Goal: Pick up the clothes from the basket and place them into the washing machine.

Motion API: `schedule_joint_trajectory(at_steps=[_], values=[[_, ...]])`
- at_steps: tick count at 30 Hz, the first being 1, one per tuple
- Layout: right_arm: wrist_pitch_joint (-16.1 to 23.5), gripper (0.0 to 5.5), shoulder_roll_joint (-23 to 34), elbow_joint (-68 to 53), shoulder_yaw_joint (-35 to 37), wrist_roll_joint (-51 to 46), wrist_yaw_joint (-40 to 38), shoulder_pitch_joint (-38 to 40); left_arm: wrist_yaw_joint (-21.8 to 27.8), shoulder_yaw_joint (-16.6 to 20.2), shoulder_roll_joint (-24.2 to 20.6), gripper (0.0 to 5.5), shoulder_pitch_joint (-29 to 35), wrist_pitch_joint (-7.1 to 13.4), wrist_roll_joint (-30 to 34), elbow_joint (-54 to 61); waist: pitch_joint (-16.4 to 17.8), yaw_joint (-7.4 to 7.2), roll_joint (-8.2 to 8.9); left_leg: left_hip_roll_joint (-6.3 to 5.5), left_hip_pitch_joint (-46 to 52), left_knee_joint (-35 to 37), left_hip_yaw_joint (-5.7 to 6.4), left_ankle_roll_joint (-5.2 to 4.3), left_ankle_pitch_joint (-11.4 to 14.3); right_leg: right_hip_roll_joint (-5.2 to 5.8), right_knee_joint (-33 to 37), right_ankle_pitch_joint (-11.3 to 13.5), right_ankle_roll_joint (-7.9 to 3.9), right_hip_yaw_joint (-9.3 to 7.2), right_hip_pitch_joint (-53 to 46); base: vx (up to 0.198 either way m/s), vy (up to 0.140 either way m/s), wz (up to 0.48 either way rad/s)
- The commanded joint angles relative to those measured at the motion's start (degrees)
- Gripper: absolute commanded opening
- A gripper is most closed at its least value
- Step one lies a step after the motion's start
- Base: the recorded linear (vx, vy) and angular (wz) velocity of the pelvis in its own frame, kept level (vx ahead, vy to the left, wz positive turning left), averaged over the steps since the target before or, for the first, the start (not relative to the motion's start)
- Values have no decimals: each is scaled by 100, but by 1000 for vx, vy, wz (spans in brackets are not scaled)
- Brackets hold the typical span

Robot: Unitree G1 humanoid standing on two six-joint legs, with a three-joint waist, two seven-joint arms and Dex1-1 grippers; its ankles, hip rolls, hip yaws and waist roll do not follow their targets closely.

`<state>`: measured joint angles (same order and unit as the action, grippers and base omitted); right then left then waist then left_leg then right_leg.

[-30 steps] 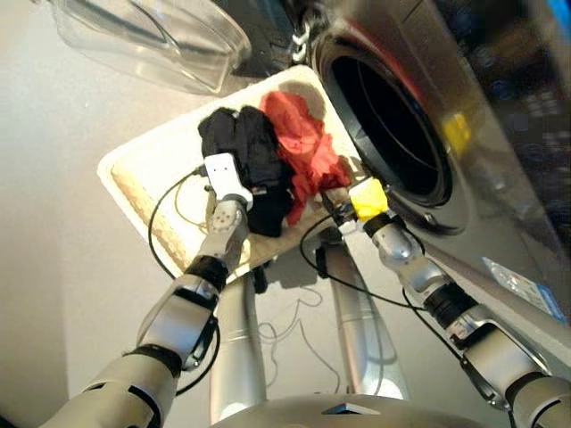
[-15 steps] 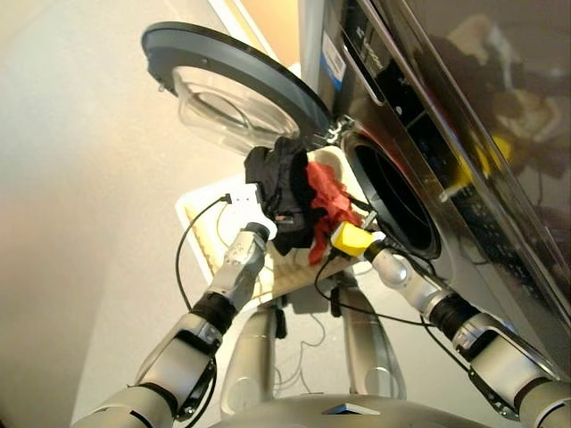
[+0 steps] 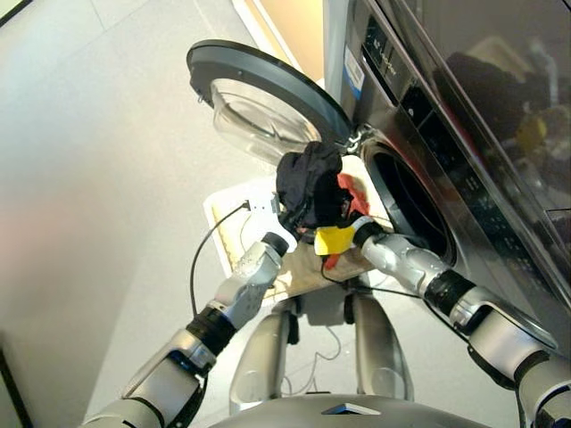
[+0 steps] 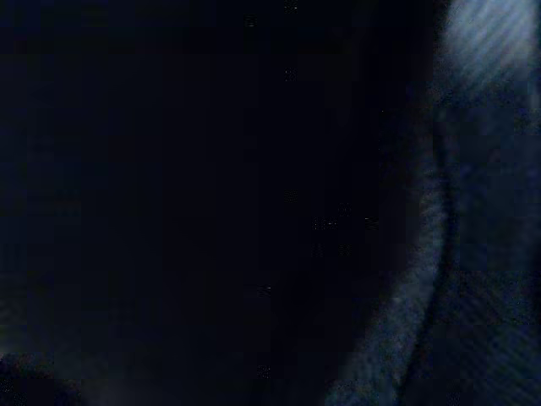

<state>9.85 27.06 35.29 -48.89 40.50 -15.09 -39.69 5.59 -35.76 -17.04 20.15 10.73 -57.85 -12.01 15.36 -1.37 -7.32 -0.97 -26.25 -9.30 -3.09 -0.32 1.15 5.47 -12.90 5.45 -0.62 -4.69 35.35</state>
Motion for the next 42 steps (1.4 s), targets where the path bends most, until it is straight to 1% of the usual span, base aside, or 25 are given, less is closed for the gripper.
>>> schedule_joint_trajectory(at_steps=[1, 2, 6, 8, 9, 10, 11, 18, 19, 20, 21, 25, 27, 28, 29, 30, 31, 33, 34, 35, 39, 40, 41, 42], values=[[-98, 550, -460, 146, 100, 251, -361, -552, 403, -241, -92, 0, -136, 32, -212, 762, -437, 88, -9, -265, -523, -331, -91, 97, -64, -126, 289, -32, -360, -10, -271, 0, 0, 0], [-98, 550, -461, 148, 100, 252, -362, -553, 404, -241, -93, 0, -136, 32, -213, 763, -441, 89, -8, -265, -528, -332, -92, 97, -64, -126, 287, -32, -360, -9, -266, 0, 0, 0], [-192, 550, -505, 183, 204, 317, -490, -697, 464, -377, -158, 0, -125, -83, -383, 948, -483, 115, -49, -263, -632, -378, -90, 105, -68, -126, 270, -34, -353, 11, -194, 0, 0, 0], [-189, 550, -503, 170, 229, 333, -522, -702, 474, -396, -185, 0, -133, -77, -384, 987, -494, 122, -50, -262, -643, -381, -86, 106, -68, -128, 269, -35, -353, 12, -183, 0, 0, 0], [-174, 233, -530, 141, 276, 304, -584, -697, 500, -432, -222, 0, -158, -98, -408, 987, -509, 139, -50, -254, -666, -390, -85, 113, -63, -134, 254, -37, -350, 21, -156, 0, 0, 0], [-158, 39, -554, 140, 286, 289, -607, -689, 505, -447, -228, 0, -164, -104, -407, 961, -517, 145, -52, -250, -671, -389, -85, 114, -62, -140, 248, -43, -347, 26, -140, 0, 0, 0], [-150, 0, -578, 144, 276, 272, -611, -700, 524, -461, -239, 0, -167, -110, -410, 933, -523, 146, -51, -245, -684, -399, -86, 113, -59, -137, 243, -43, -346, 26, -126, 0, 0, 0], [-81, 0, -596, 2, 308, 110, -635, -577, 541, -459, -275, 0, -173, -118, -443, 920, -564, 133, -44, -222, -726, -413, -100, 106, -53, -149, 236, -45, -343, 43, -70, 0, 0, 0], [-72, 0, -589, -30, 323, 75, -639, -539, 548, -450, -272, 101, -178, -113, -463, 916, -563, 125, -44, -219, -735, -420, -102, 105, -51, -150, 234, -46, -340, 43, -66, 0, 0, 0], [-65, 0, -578, -49, 336, 38, -638, -500, 538, -432, -278, 334, -178, -95, -468, 923, -568, 129, -47, -214, -740, -422, -102, 103, -52, -151, 230, -47, -341, 41, -60, 0, 0, 0], [-51, 0, -576, -64, 376, -39, -649, -440, 516, -410, -282, 550, -174, -75, -458, 937, -575, 125, -46, -214, -747, -427, -104, 103, -51, -152, 234, -47, -340, 45, -59, 0, 0, 0], [16, 0, -616, -135, 613, -397, -719, -132, 497, -238, -227, 550, -244, -34, -565, 993, -586, 113, -43, -209, -765, -425, -106, 101, -56, -162, 226, -52, -338, 58, -32, 0, 0, 0], [50, 0, -626, -147, 771, -594, -754, 64, 545, -120, -212, 550, -284, -45, -667, 943, -585, 93, -50, -206, -781, -428, -117, 99, -58, -164, 222, -53, -336, 66, -9, 0, 0, 0], [62, 0, -629, -160, 843, -674, -759, 148, 551, -35, -224, 550, -299, -19, -691, 940, -590, 93, -56, -205, -789, -428, -116, 98, -60, -167, 225, -52, -335, 74, -5, 0, 0, 0], [62, 0, -629, -162, 844, -674, -758, 149, 551, -36, -224, 550, -299, -19, -691, 940, -591, 93, -56, -204, -789, -428, -116, 98, -59, -167, 224, -52, -335, 75, -4, 0, 0, 0], [81, 0, -620, -217, 930, -777, -768, 246, 562, 60, -206, 550, -343, -17, -752, 924, -596, 93, -60, -198, -799, -437, -122, 97, -57, -163, 217, -49, -334, 76, 11, 0, 0, 0], [101, 0, -634, -204, 1004, -846, -798, 342, 554, 157, -201, 550, -392, 28, -776, 925, -599, 95, -63, -196, -814, -459, -123, 99, -55, -160, 206, -47, -332, 79, 22, 0, 0, 0], [109, 0, -658, -193, 1198, -1065, -834, 515, 490, 505, -174, 550, -533, 169, -796, 884, -601, 104, -65, -192, -840, -484, -133, 101, -50, -162, 197, -46, -326, 89, 41, 0, 0, 0], [112, 0, -696, -202, 1344, -1241, -866, 633, 398, 748, -128, 550, -628, 272, -773, 842, -599, 109, -61, -189, -850, -488, -133, 101, -51, -160, 196, -40, -322, 91, 53, 0, 0, 0], [124, 0, -727, -198, 1521, -1476, -924, 754, 250, 995, -65, 550, -734, 419, -747, 792, -595, 111, -61, -189, -855, -484, -133, 103, -58, -156, 195, -33, -319, 99, 60, 0, 0, 0], [173, 0, -859, -128, 1946, -2235, -983, 1059, -165, 1691, 116, 550, -1025, 714, -493, 587, -595, 115, -48, -185, -854, -450, -143, 100, -75, -143, 201, -13, -304, 98, 84, 0, 0, 0], [214, 0, -901, -113, 2060, -2490, -1013, 1127, -335, 1805, 143, 550, -1070, 818, -313, 522, -594, 113, -44, -185, -865, -455, -145, 102, -78, -141, 200, -7, -301, 99, 89, 0, 0, 0], [257, 0, -969, -49, 2170, -2784, -1017, 1198, -431, 1916, 183, 550, -1102, 871, -200, 461, -597, 114, -41, -186, -864, -443, -149, 101, -82, -141, 207, -5, -300, 101, 93, 0, 0, 0], [331, 0, -1083, 19, 2373, -3297, -1067, 1292, -596, 2004, 254, 550, -1140, 925, -102, 320, -592, 110, -37, -186, -868, -441, -155, 103, -89, -139, 207, 3, -295, 102, 105, 101, -2, -15]])
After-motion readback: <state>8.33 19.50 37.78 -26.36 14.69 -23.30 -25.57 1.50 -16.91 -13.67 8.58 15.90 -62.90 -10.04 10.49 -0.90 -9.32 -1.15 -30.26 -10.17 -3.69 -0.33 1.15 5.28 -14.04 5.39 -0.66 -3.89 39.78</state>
